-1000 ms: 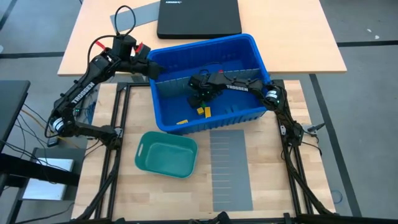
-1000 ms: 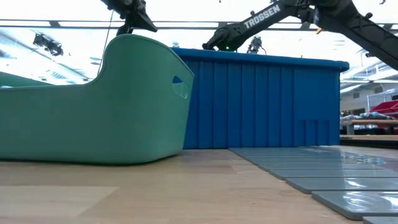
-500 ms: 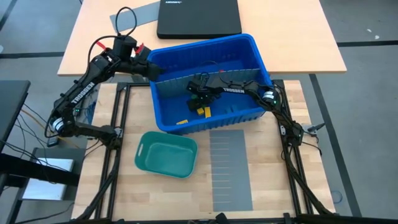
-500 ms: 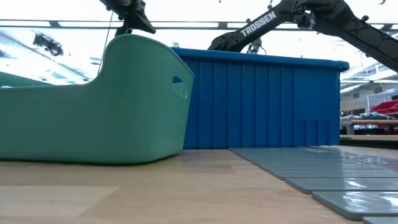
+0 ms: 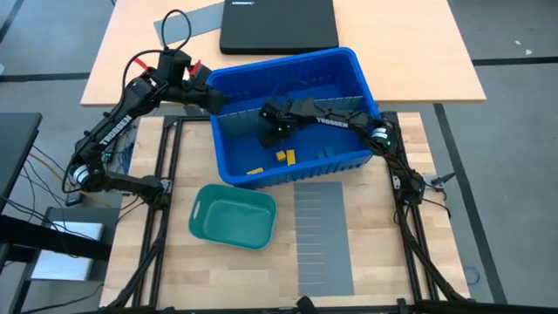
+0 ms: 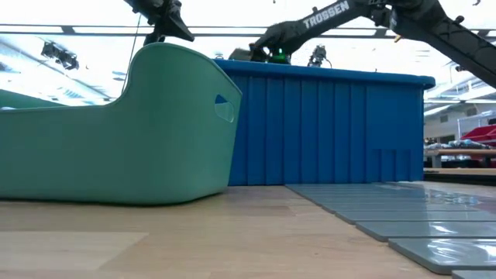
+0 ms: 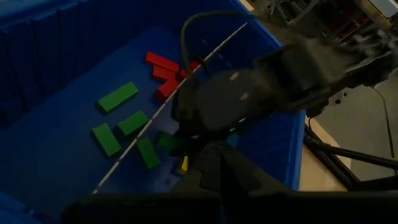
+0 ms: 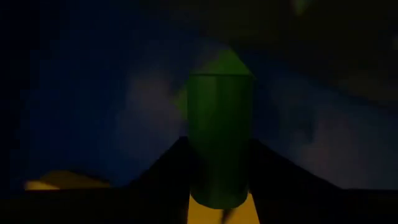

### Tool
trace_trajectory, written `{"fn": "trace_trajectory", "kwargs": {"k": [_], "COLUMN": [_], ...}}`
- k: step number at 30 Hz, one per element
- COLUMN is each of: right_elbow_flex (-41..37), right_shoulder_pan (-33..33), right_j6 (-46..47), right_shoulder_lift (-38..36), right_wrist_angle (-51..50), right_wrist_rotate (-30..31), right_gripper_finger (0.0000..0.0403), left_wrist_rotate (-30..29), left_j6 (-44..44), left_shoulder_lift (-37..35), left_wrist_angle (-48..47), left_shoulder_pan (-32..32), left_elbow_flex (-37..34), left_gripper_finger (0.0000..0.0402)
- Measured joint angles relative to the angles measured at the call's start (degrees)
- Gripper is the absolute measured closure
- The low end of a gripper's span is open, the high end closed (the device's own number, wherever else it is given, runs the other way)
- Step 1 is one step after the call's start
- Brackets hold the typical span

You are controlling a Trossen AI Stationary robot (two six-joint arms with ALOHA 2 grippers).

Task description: Sort Items/Unsort Items

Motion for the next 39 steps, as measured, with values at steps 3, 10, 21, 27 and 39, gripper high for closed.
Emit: {"fn": "trace_trajectory", "kwargs": {"k": [3,10,21,27,39], "right_elbow_flex": [3.82,11.15,14.38,14.39,14.41], "right_shoulder_pan": [0.04,2.14,14.77,22.01,23.34], "right_j6": [-1.26,-8.51,-13.84,-13.87,-13.21], "right_shoulder_lift": [-1.22,-6.65,-10.96,-9.74,-9.09], "right_wrist_angle": [-1.83,-4.76,-4.59,-3.71,-1.43], "right_wrist_rotate": [-1.36,-11.83,-29.60,-28.31,-21.06], "right_gripper_finger": [0.0284,0.0284,0.0284,0.0284,0.0125], "left_wrist_rotate": [0.09,0.09,3.15,1.96,0.42], "left_j6": [0.56,1.72,6.59,7.97,7.60], "left_shoulder_lift": [0.00,0.00,0.09,0.09,0.13], "left_wrist_angle": [0.01,0.13,0.06,0.04,-0.09], "left_shoulder_pan": [0.00,-0.02,0.00,-0.02,-0.02], "left_elbow_flex": [0.00,0.00,0.00,0.00,0.02], "left_gripper_finger": [0.0401,0.0401,0.0401,0.0401,0.0401]}}
